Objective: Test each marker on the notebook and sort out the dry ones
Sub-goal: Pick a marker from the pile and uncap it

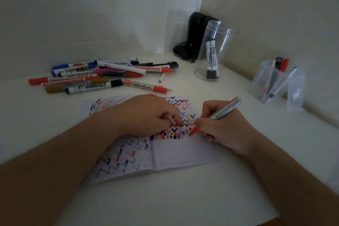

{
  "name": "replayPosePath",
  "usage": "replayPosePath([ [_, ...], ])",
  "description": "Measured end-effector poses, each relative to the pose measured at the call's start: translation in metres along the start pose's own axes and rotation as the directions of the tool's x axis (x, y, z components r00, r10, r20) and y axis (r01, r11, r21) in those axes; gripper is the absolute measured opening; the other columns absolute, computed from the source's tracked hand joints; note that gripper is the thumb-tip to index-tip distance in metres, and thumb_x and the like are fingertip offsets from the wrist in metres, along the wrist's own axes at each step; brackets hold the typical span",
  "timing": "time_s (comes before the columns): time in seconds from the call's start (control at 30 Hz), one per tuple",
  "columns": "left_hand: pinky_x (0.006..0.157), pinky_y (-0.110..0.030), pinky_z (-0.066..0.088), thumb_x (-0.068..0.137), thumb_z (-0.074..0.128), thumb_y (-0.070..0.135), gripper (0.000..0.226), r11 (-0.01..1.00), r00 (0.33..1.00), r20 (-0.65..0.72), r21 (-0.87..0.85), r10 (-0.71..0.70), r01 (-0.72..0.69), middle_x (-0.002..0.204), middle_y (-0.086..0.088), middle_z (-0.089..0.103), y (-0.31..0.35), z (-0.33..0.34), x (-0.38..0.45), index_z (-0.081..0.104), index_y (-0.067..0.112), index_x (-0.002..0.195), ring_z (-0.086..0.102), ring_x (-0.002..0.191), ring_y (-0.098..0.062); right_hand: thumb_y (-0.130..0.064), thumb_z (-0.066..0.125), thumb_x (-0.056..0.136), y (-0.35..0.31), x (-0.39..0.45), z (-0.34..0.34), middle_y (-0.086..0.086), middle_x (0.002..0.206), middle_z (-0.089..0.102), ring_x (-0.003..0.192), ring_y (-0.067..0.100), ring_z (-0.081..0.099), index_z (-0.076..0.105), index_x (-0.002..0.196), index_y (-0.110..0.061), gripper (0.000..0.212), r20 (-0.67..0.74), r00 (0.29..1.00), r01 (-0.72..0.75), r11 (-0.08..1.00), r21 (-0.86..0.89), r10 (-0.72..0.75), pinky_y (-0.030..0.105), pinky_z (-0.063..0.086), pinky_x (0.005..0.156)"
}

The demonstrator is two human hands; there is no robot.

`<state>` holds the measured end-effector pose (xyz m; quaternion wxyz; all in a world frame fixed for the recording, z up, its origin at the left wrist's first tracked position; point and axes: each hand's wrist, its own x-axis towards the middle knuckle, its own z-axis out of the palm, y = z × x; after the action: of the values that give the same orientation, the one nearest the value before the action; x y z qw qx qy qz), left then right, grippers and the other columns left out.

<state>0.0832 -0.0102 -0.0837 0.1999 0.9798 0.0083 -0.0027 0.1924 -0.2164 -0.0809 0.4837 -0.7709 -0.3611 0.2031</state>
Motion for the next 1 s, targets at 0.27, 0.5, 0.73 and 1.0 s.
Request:
replayPosePath([
  [0.27,0.073,-0.03,0.051,0.096,0.055,0.033,0.031,1.0,1.0,-0.002,0.003,0.001,-0.001,0.08,0.016,0.062,0.0,0.001,0.0,0.067,0.058,0.112,0.059,0.072,-0.002,0.0,0.073,0.082,0.003,0.002,0.001,0.006,0.056,0.063,0.049,0.016,0.057,0.051,0.062,-0.005,0.03,-0.026,1.0,-0.003,0.999,-0.036,0.002,0.026,0.045,0.047],
  [0.5,0.072,-0.032,0.053,0.097,0.055,0.032,0.032,1.0,1.0,0.0,0.015,0.005,-0.005,0.077,0.016,0.061,0.002,0.0,-0.001,0.067,0.058,0.112,0.059,0.069,-0.003,0.001,0.074,0.083,0.005,0.003,0.002,0.005,0.054,0.061,0.048,0.016,0.057,0.052,0.06,-0.005,0.032,-0.016,1.0,0.018,0.999,-0.033,-0.019,0.025,0.046,0.047],
  [0.73,0.081,-0.038,0.054,0.098,0.053,0.029,0.034,1.0,1.0,0.027,-0.003,-0.006,0.006,0.084,0.017,0.062,0.005,-0.002,-0.003,0.066,0.055,0.115,0.06,0.08,-0.002,-0.001,0.073,0.083,0.012,0.007,0.002,0.006,0.056,0.063,0.05,0.016,0.056,0.054,0.06,-0.011,0.031,-0.022,1.0,0.014,1.0,-0.004,-0.014,0.028,0.046,0.048],
  [1.0,0.094,-0.029,0.053,0.1,0.05,0.0,0.069,0.985,0.993,-0.093,-0.164,-0.074,0.058,0.115,0.02,0.061,0.002,-0.005,-0.006,0.021,0.046,0.143,0.058,0.11,-0.002,-0.002,0.081,0.08,0.015,0.013,-0.007,0.005,0.053,0.044,0.044,0.016,0.031,0.057,0.073,-0.012,0.026,-0.033,0.998,0.058,0.796,0.603,-0.048,0.021,0.023,0.042],
])
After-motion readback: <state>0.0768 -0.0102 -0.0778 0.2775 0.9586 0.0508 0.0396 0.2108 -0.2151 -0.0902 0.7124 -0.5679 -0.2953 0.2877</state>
